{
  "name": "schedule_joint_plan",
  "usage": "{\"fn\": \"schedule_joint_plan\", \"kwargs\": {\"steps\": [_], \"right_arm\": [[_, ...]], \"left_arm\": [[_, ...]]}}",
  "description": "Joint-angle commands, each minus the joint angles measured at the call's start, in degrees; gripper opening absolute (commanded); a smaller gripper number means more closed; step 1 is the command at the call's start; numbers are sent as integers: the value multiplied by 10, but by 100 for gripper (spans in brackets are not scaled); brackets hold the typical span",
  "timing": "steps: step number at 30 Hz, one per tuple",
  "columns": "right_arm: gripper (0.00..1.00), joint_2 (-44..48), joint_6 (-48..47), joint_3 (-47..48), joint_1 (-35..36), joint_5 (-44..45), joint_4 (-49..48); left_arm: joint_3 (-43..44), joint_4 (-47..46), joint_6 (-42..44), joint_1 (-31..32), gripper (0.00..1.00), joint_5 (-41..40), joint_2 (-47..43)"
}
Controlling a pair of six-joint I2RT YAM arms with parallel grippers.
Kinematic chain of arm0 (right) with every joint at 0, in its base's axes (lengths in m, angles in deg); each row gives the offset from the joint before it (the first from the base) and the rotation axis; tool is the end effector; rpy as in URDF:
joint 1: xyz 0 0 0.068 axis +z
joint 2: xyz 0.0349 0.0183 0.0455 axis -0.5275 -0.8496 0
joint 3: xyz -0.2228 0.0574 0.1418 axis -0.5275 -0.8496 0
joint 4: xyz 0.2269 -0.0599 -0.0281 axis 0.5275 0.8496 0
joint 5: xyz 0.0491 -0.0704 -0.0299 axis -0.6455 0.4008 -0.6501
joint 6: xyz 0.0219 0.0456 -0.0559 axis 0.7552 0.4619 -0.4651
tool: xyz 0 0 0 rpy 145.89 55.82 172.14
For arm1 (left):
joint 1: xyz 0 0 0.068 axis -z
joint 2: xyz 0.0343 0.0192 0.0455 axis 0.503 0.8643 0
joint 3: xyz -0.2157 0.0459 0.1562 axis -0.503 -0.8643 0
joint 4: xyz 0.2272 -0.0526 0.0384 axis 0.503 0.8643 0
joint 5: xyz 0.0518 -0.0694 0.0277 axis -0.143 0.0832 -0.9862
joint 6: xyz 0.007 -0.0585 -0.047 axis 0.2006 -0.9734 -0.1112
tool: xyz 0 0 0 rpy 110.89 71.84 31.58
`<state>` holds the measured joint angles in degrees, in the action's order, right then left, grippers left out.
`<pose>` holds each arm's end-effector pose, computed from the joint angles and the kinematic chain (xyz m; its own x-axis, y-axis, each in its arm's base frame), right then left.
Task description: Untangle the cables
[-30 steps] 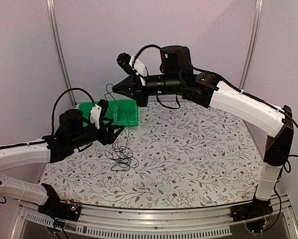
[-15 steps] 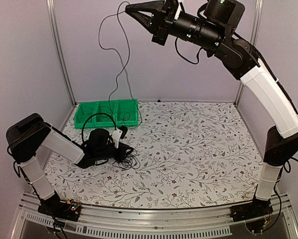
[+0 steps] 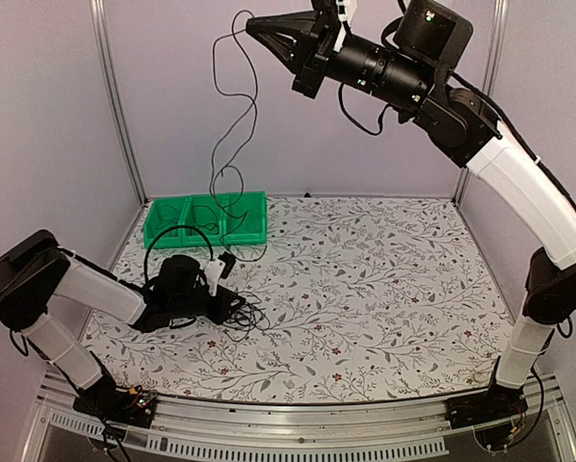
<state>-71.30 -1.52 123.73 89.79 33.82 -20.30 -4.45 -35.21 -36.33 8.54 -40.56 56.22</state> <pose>0.1773 0.3213 0.5807 0.5732 0.2052 -0.7933 -0.7960 0.3691 -0.4797 0.2198 -0.1866 0.1205 -0.5853 0.2005 -0.7856 0.5904 0.7695 -0.2435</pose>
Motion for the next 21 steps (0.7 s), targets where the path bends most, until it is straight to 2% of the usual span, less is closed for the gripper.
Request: {"fn": "schedule_joint_plan", "kwargs": {"steps": [1,6,11,15,21], "right_arm": [[0,40,-1,-87,-7,12,6],[0,67,17,-172,-13,-3,18],[0,85,26,-236,-16,-10,20],[0,87,43,-261,-20,-14,23],[0,89,53,-292,-21,-14,28]], "left_arm": [[-28,66,-13,-3,27,-28,-105],[-52,152,-18,-4,29,-70,-237],[-25,241,-26,-7,44,-138,-364],[28,291,-15,-9,54,-172,-412],[121,337,22,-9,57,-149,-418]]}}
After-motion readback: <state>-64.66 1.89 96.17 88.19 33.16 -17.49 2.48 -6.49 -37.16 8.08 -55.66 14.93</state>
